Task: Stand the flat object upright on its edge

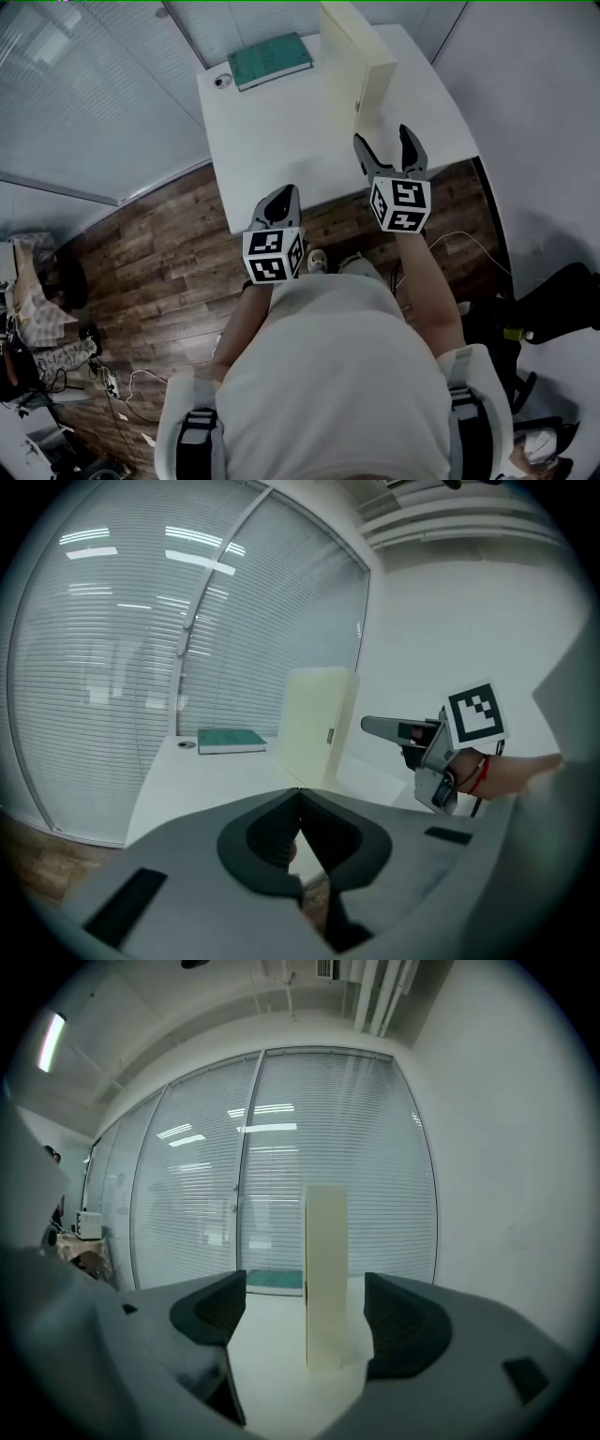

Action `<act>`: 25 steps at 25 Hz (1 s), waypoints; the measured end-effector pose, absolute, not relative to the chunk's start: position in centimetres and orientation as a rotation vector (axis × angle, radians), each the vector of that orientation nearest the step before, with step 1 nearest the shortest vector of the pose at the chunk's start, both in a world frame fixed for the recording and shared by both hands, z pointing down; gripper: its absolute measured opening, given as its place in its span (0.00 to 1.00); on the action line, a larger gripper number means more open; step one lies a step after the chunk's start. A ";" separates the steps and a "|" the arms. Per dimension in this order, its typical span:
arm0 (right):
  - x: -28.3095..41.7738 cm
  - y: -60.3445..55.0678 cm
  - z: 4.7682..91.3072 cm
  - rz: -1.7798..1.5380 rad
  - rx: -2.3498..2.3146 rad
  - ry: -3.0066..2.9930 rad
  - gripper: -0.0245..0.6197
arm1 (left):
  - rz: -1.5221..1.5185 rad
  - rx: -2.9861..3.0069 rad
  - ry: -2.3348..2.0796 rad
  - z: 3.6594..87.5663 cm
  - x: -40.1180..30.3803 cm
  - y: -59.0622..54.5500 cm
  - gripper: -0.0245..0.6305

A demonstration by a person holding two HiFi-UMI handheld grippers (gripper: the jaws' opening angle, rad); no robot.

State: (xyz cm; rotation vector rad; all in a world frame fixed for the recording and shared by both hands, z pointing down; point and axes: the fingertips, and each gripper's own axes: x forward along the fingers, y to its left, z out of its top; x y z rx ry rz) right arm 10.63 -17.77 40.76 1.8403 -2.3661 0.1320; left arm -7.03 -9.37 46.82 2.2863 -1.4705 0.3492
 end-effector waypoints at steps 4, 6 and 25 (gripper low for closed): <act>11.0 -15.2 39.9 0.140 1.849 -2.388 0.65 | 0.346 2.291 -1.469 46.7 -6.4 -9.0 0.07; 11.1 -13.9 39.4 0.146 1.868 -2.408 0.54 | 0.345 2.296 -1.467 46.6 -6.2 -8.8 0.07; 11.4 -7.3 41.7 0.248 1.851 -2.416 0.06 | 0.304 2.331 -1.463 45.0 -5.1 -8.6 0.07</act>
